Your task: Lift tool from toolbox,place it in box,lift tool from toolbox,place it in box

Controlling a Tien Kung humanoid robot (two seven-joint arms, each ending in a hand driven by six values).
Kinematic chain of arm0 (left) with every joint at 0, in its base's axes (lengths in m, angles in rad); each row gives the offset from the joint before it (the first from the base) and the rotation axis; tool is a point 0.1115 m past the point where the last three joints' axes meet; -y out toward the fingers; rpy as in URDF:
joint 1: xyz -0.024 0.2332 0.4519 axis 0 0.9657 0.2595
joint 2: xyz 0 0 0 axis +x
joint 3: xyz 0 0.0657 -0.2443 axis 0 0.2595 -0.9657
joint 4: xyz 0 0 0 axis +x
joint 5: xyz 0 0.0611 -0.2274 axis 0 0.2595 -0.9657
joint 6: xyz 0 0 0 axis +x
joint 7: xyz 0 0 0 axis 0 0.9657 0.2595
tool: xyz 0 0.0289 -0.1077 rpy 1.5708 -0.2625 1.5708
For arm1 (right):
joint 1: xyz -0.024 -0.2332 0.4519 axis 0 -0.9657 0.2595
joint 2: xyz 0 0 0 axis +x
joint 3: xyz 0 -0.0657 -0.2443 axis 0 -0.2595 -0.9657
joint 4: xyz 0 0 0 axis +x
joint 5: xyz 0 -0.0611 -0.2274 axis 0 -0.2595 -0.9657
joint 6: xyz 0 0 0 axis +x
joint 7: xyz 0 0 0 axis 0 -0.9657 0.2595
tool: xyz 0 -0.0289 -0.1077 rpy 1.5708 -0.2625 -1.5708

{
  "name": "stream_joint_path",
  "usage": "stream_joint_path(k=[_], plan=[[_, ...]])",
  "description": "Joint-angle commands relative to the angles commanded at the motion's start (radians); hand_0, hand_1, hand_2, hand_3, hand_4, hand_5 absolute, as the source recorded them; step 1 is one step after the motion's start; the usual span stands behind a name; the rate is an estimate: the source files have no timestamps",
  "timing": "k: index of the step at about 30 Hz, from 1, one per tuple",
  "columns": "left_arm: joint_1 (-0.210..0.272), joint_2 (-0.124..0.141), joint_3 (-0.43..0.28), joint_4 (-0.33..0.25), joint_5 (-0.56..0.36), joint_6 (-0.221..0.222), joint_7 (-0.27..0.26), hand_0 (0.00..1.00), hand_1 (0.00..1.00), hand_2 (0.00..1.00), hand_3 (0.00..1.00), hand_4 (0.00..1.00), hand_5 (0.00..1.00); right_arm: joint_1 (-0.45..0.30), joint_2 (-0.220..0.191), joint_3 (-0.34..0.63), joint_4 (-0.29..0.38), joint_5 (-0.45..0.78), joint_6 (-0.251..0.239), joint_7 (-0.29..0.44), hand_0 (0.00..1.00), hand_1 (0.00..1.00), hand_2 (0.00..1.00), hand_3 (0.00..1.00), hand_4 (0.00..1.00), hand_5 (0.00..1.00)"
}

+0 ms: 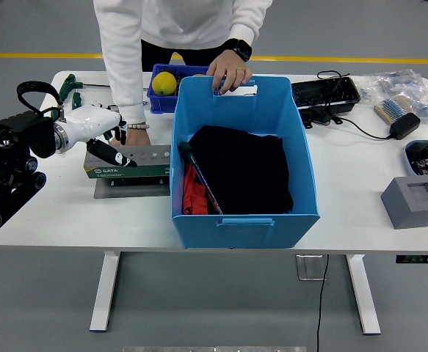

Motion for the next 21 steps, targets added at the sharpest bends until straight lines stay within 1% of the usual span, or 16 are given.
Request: stream_joint_path(k=[1, 6, 7, 12, 13, 21], plan=[[-0.004, 0.0, 0.004, 0.004, 0.001, 0.0, 0.0, 0.998, 0.674, 0.528, 0.397, 0.998, 0.664, 0.0, 0.0, 0.0, 0.0, -0.001, 0.0, 0.0, 0.685, 0.668, 0.727, 0.573, 0.809, 0.672], [-0.026, 0.002, 0.035, 0.027, -0.007, 0.001, -0.003, 0.998, 0.674, 0.528, 0.397, 0.998, 0.664, 0.002, -0.001, 0.003, 0.0, -0.005, 0.001, -0.002, 0.685, 0.668, 0.727, 0.573, 0.809, 0.672], [-0.03, 0.003, 0.043, 0.03, -0.01, -0.001, -0.003, 0.998, 0.622, 0.47, 0.367, 0.998, 0.669, 0.002, -0.001, 0.003, 0.0, -0.005, 0.002, -0.002, 0.684, 0.668, 0.728, 0.573, 0.809, 0.672], [-0.041, 0.005, 0.08, 0.044, -0.019, -0.009, 0.001, 0.998, 0.622, 0.47, 0.367, 0.998, 0.669, 0.004, -0.002, 0.001, -0.001, -0.002, 0.003, -0.002, 0.684, 0.668, 0.728, 0.573, 0.809, 0.672], [-0.042, 0.004, 0.085, 0.049, -0.018, -0.009, 0.002, 0.998, 0.612, 0.457, 0.354, 0.998, 0.67, 0.004, -0.002, 0.0, -0.001, -0.001, 0.003, -0.002, 0.684, 0.669, 0.727, 0.573, 0.809, 0.672], [-0.05, -0.003, 0.104, 0.064, -0.015, 0.004, 0.0, 0.998, 0.605, 0.456, 0.354, 0.998, 0.674, 0.007, -0.003, -0.002, 0.0, -0.001, 0.003, -0.002, 0.685, 0.669, 0.728, 0.573, 0.809, 0.672]])
